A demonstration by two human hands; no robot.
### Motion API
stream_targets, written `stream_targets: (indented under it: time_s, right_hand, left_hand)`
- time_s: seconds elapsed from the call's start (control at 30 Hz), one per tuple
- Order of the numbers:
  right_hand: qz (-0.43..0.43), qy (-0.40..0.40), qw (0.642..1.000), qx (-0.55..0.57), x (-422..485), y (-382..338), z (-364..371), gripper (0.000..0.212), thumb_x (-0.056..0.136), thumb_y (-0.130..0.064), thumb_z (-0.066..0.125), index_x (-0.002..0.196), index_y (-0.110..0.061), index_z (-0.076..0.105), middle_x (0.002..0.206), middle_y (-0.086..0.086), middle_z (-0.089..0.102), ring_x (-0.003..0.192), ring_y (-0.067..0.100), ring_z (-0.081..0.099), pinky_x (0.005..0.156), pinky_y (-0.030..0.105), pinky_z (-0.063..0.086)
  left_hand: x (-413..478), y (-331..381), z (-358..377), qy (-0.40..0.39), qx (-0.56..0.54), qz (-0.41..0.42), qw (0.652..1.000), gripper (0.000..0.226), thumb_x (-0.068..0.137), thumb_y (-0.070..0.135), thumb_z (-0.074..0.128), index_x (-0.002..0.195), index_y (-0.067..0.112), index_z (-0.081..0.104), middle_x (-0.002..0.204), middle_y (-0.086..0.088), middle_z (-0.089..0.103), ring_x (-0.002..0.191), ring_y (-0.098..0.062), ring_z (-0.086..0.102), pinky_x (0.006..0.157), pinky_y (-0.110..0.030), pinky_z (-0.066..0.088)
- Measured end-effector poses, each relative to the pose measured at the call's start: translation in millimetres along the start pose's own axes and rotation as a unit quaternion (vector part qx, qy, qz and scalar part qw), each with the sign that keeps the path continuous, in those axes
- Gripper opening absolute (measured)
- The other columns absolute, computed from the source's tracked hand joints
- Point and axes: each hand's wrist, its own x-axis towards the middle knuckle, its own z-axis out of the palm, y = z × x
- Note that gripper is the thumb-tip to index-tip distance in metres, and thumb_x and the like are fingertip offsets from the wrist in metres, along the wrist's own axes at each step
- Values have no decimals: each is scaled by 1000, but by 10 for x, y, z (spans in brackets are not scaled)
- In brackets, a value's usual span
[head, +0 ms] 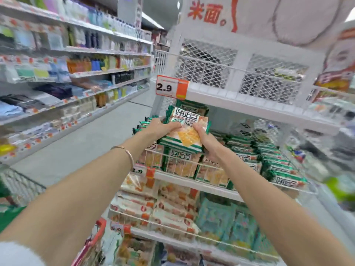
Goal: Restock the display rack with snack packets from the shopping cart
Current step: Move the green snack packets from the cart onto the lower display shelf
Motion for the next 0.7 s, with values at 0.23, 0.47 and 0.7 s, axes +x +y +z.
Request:
stream_targets:
  time_s: [0.23,0.47,0.7]
  right_hand:
    - [-147,56,982,-101,548,122,-332,50,91,-47,66,131,-21,52,129,0,60,111,16,57,90,27,43]
    - [-192,-23,970,-144,976,300,-355,47,80,-25,81,110,-38,48,97,-30,55,80,-23,53,86,8,44]
    - [-182,65,966,-171,993,321,-366,141,52,-68,85,155,-36,-4,162,0,26,145,20,32,120,45,26]
  left_hand:
    - [874,-103,335,-42,51,71,995,42,81,33,80,115,14,65,106,-8,73,85,-18,66,78,-30,54]
    - [1242,-335,483,-75,191,146,968,58,66,14,89,113,25,56,100,10,65,94,-8,61,93,-27,49]
    - [1311,-282,304,-73,142,139,977,115,76,27,86,158,23,5,135,13,47,121,-11,49,114,-35,34]
